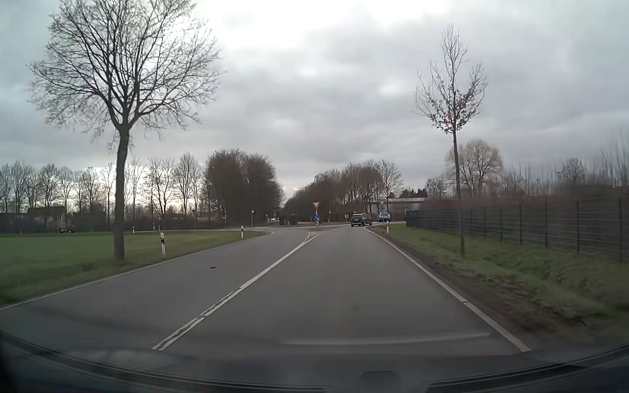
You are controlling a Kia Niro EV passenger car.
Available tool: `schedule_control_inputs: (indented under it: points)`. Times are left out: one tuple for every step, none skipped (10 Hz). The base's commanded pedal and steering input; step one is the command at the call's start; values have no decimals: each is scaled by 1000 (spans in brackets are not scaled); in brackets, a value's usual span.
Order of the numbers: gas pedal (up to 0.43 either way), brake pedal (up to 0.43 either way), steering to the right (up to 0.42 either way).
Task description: Follow the waypoints while adhering to traffic rules and regulations
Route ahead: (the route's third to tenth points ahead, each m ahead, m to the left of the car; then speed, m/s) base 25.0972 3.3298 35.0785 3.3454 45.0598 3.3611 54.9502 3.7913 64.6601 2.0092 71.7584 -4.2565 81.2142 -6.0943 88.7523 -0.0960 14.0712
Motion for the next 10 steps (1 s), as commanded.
schedule_control_inputs:
  points:
    - [118,0,6]
    - [87,0,6]
    - [0,0,6]
    - [0,0,6]
    - [0,0,6]
    - [0,0,5]
    - [0,0,6]
    - [0,0,6]
    - [0,0,6]
    - [0,0,5]
